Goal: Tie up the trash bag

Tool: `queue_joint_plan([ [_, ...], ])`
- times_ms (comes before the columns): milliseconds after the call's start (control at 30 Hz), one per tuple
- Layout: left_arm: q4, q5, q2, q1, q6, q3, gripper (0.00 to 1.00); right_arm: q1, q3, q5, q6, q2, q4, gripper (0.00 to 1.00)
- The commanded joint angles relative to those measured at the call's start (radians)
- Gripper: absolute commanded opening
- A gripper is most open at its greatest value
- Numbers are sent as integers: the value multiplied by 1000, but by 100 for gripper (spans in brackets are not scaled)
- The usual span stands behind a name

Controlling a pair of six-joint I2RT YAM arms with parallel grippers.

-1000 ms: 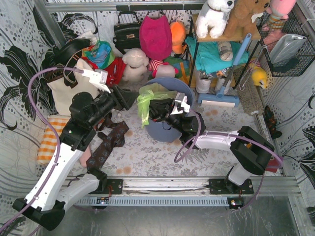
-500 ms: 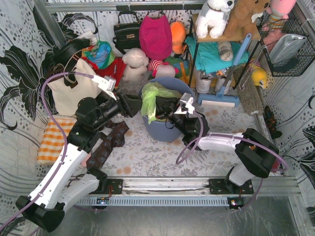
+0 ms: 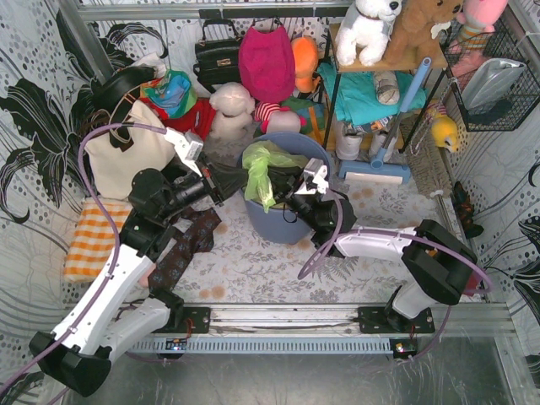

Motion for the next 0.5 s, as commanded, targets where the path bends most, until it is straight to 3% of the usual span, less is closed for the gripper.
queue_joint_plan([
  [0,92,89,10,0,-16,-15,0,-3,47,-10,-10,28,10,0],
  [467,218,313,38,-2,-110,-82,0,-4,115,19,-14,88,39,0],
])
